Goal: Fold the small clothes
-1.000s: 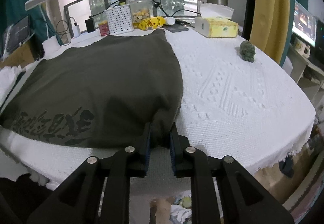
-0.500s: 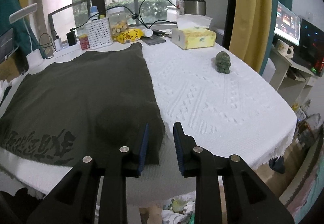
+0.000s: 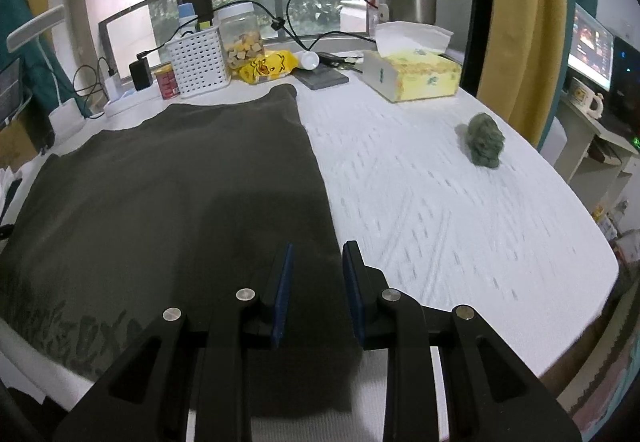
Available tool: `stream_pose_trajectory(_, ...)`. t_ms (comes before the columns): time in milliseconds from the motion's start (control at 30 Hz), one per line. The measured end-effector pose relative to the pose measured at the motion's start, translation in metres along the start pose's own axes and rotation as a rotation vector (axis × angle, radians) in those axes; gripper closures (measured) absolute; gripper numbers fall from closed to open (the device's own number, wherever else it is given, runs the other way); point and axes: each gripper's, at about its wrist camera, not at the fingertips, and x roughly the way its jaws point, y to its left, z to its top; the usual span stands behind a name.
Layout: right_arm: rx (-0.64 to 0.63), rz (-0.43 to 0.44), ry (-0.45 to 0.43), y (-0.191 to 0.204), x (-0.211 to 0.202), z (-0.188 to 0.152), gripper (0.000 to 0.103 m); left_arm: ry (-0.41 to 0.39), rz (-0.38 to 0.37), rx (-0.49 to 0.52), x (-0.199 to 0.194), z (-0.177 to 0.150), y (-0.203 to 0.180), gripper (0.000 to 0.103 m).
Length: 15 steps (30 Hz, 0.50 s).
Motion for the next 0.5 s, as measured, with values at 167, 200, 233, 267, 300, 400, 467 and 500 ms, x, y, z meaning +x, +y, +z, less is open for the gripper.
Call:
stream_pose_trajectory(167, -0.014, 0.018, 0.005, 0.004, 0.017, 0.019, 0.075, 0.007, 0.017, 0.048, 0.008, 0.012, -0.008, 0.101)
stream_pose_trajectory(200, -0.018, 0.022, 0.006, 0.004, 0.020, 0.025, 0.075, -0.001, 0.045, 0.041, 0.008, 0.013, -0.006, 0.101)
stream_pose_trajectory(233, -0.021, 0.025, 0.006, 0.005, 0.023, 0.028, 0.075, -0.010, 0.073, 0.017, 0.006, 0.013, 0.001, 0.102)
stream_pose_trajectory(267, -0.023, 0.028, 0.005, 0.005, 0.026, 0.033, 0.075, -0.005, 0.069, -0.005, 0.006, 0.012, 0.006, 0.101)
stream_pose_trajectory(300, -0.026, 0.030, 0.004, 0.005, 0.029, 0.037, 0.075, -0.005, 0.062, -0.031, 0.006, 0.010, 0.012, 0.101)
stream_pose_trajectory(400, -0.036, 0.037, 0.017, 0.005, 0.041, 0.048, 0.075, -0.008, 0.085, -0.022, 0.005, 0.008, 0.010, 0.101)
stream_pose_trajectory(467, -0.045, 0.038, 0.027, 0.006, 0.048, 0.052, 0.075, 0.004, 0.107, -0.016, 0.006, 0.010, 0.006, 0.101)
stream_pose_trajectory(500, -0.050, 0.038, 0.032, 0.006, 0.052, 0.053, 0.075, 0.015, 0.109, -0.023, 0.007, 0.012, 0.005, 0.099)
